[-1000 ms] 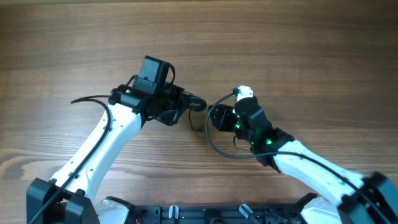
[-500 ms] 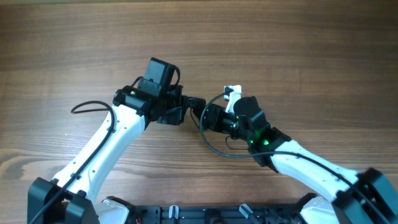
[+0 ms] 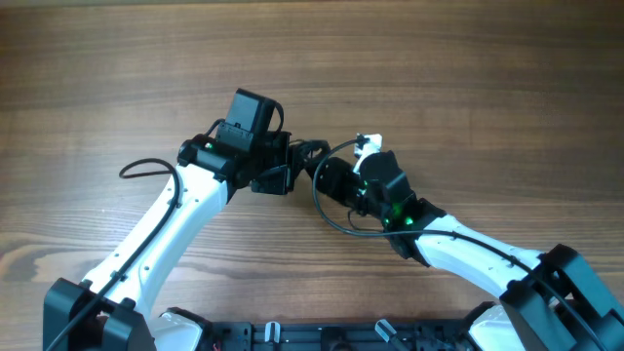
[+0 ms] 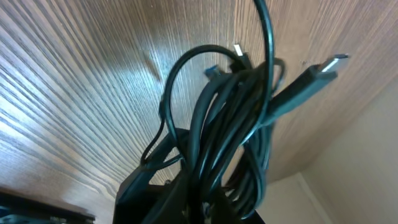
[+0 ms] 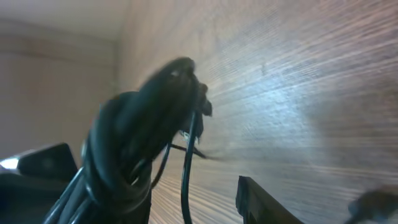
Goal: Untangle cables
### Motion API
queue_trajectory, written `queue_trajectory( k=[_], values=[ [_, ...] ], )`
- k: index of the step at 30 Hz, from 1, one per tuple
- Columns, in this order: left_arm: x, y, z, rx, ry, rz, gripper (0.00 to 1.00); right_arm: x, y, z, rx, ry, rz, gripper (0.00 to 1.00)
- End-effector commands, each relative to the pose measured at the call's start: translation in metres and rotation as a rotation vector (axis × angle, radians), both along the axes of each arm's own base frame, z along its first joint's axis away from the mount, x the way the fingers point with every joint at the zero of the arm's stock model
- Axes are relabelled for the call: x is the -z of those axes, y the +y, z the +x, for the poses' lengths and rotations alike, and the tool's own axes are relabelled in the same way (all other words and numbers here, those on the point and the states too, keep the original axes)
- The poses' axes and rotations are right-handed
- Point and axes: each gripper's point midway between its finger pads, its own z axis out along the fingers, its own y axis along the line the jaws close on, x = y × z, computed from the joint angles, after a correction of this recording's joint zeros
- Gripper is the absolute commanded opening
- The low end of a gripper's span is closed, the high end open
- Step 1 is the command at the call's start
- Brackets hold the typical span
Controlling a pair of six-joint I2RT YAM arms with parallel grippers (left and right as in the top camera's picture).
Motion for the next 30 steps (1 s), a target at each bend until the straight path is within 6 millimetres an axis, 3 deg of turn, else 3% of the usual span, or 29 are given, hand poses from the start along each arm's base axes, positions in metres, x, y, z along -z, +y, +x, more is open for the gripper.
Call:
queue_trajectory(
  k=[1, 7, 13, 19, 26, 30],
  values=[
    [-0.006, -0.009, -0.01, 0.039, 0.025, -0.047, 0.04, -0.019, 0.002, 0.015, 0.054, -0.052, 0.072, 0.46],
    [-0.003, -0.003, -0.005, 0.017, 0.011, -0.016, 0.04, -0.027, 0.007, 0.013, 0.006, -0.058, 0.112, 0.46],
    [-0.001, 0.004, -0.001, 0.039, -0.031, 0.037, 0.04, -0.052, 0.012, 0.012, -0.096, -0.144, 0.185, 0.5],
    [0.0, 0.004, -0.001, 0.064, -0.043, 0.046, 0.04, -0.054, 0.011, 0.014, -0.12, -0.237, 0.125, 0.52],
    [-0.008, -0.012, -0.013, 0.309, -0.123, -0.007, 0.04, -0.054, -0.028, 0.055, 0.146, -0.378, -0.057, 0.66],
    [-0.003, -0.002, -0.019, 0.457, -0.179, 0.049, 0.04, -0.048, -0.058, 0.072, 0.243, -0.36, -0.102, 0.66]
  ],
)
